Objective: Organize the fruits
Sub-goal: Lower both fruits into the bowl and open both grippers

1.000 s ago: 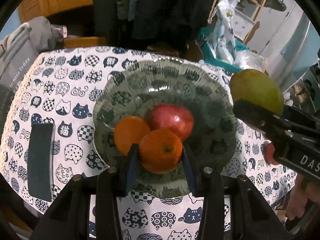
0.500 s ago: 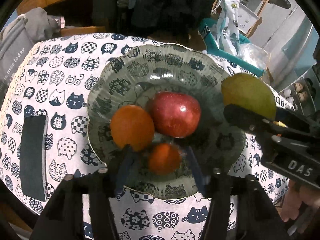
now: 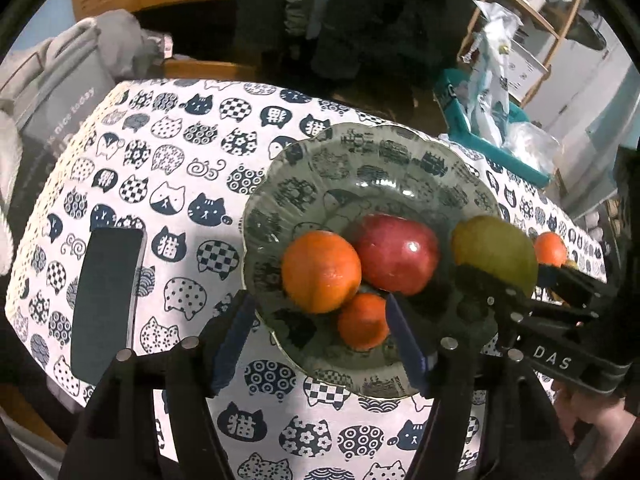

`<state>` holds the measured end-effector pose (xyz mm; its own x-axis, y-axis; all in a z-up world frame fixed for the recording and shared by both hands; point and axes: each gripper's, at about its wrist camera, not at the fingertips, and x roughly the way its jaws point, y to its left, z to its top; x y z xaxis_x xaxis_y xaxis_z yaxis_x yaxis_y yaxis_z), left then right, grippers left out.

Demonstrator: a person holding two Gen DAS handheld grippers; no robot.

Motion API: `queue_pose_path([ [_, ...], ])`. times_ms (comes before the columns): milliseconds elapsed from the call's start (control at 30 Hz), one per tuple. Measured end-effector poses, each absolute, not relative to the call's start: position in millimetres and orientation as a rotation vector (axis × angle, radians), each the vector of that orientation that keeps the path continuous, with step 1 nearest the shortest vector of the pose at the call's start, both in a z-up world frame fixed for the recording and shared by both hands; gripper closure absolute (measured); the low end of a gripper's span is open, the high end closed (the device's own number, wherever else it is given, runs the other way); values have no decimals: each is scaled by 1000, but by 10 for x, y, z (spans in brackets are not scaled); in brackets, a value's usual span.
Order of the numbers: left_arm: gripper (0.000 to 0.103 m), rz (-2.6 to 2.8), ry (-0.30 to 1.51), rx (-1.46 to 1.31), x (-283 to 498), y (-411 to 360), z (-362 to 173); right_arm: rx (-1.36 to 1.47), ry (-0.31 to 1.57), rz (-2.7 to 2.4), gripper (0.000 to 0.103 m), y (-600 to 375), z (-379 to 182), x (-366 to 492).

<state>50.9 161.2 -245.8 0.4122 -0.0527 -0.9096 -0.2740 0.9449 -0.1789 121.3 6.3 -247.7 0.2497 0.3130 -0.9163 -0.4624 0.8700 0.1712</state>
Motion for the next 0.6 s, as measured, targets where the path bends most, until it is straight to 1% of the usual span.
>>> queue_pose_path([
  [233,33,155,1127,-351,490,1664,-2409,-134,1227,535,34,74,-2479,1220],
  [600,34,143,1084,-328,452,1576,-2201,-154,1124,535,33,-2,-2084,1165],
])
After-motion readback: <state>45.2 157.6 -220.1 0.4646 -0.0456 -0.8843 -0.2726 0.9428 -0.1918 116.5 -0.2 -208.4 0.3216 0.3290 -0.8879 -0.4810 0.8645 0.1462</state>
